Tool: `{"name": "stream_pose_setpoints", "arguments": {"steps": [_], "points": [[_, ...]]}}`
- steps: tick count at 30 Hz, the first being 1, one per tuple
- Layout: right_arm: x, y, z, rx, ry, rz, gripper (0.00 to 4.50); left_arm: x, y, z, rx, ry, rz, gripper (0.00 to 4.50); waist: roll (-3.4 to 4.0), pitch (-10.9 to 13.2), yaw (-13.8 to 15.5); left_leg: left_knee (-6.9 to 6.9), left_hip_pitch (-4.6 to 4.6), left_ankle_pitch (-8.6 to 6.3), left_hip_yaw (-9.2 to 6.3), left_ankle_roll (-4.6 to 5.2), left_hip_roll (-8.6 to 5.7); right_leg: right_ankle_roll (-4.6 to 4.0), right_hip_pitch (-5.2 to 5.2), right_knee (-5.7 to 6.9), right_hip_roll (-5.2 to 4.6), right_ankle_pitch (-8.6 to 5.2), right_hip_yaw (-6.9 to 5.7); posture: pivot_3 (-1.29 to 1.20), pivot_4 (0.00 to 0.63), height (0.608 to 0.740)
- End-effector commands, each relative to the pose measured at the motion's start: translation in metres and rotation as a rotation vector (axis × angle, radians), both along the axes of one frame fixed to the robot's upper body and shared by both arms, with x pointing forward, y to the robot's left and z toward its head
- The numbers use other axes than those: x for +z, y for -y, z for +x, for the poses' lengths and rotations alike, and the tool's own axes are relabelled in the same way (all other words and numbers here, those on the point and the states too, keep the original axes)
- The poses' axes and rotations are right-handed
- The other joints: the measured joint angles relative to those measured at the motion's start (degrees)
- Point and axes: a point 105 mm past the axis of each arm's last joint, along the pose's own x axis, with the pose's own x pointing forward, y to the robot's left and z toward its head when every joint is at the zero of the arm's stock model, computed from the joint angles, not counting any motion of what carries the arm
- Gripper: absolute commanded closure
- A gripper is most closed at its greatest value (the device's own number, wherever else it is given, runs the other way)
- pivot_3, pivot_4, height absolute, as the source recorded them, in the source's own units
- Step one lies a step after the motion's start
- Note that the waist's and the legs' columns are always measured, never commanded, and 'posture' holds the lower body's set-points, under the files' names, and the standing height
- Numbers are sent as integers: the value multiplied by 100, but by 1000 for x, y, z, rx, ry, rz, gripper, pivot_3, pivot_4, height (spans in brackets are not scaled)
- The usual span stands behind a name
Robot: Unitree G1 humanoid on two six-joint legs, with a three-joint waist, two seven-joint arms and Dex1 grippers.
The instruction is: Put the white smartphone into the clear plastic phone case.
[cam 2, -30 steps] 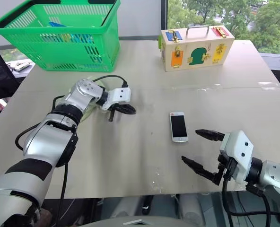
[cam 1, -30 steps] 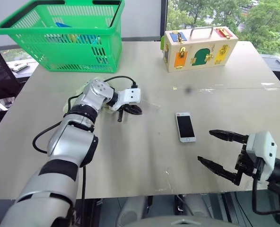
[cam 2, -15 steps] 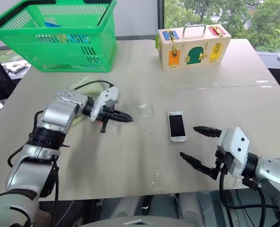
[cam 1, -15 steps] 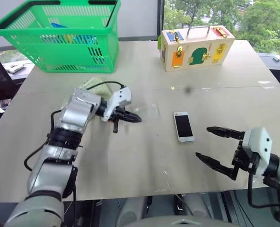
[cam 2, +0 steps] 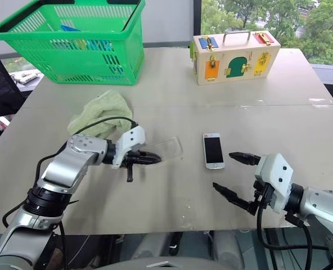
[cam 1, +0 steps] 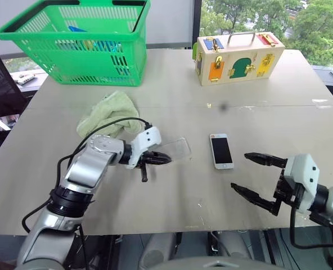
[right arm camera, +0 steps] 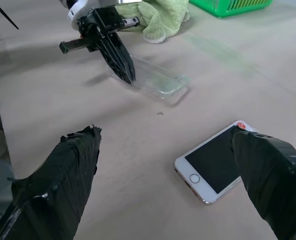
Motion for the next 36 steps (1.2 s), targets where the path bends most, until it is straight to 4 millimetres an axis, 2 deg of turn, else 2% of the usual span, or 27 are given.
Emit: {"name": "stream_pose_setpoints", "arguments": {"steps": [1,12,17,18,19,20,25,27,29,32,33,34,36], "points": [[7,-4,-2,12,37,-6,0,4,-1,10,-143,114,90,4460,0,0,2,-1,0,0,0,0,0,-1,0,0,0,0,-1,0,150,740],[8,4,-3,-22,34,-47,0,8,18,47,-316,186,142,4460,0,0,-5,-4,-11,9,0,16,-3,6,-1,-11,1,23,-4,0,150,740],[8,3,1,-86,33,-35,0,10,27,55,-332,195,126,4460,0,0,-20,-3,-17,8,-1,18,-3,8,-3,-14,1,23,-7,0,150,740],[8,3,3,-99,40,-30,0,11,29,52,-345,168,113,4460,0,0,-28,-3,-17,8,-1,19,-3,8,-3,-14,1,23,-7,0,150,740],[8,2,4,-110,50,-25,0,11,30,49,-354,151,104,3958,0,0,-37,-3,-17,8,-1,19,-3,8,-3,-14,1,23,-7,0,150,740],[8,1,5,-118,57,-21,0,12,30,48,-359,140,99,3905,0,0,-50,-3,-17,8,-1,19,-3,8,-3,-14,2,23,-7,0,150,740],[11,-5,11,-120,67,1,0,17,32,46,-324,162,60,1703,0,0,-50,-3,-17,8,-1,20,-2,9,-4,-13,4,23,-8,0,150,740],[9,-3,17,-150,54,-4,0,26,29,43,-310,177,23,691,0,0,-50,-2,-18,8,-1,20,-2,9,-4,-14,4,23,-8,0,150,740],[5,0,26,-203,39,0,0,40,24,37,-278,173,-61,115,0,1,-71,-3,-18,7,-1,20,-2,8,-4,-15,4,23,-7,0,150,740],[0,9,41,-351,113,-126,0,55,18,27,-237,171,-159,115,3,2,-70,-4,-18,8,-3,20,-1,6,-7,-13,4,24,-6,0,150,740],[-5,7,44,-356,77,-127,0,60,15,23,-206,162,-206,115,5,1,-59,-5,-17,7,-4,19,-1,6,-8,-13,5,23,-7,0,150,740],[-12,1,44,-303,-10,-78,0,65,13,20,-173,156,-248,115,5,1,-74,-5,-17,7,-4,19,-1,6,-8,-13,5,23,-7,0,150,740],[-14,1,57,-376,-58,23,0,72,6,16,-91,160,-321,115,5,2,-62,-5,-14,8,-3,19,-2,6,-5,-14,3,24,-4,0,150,740]]}}
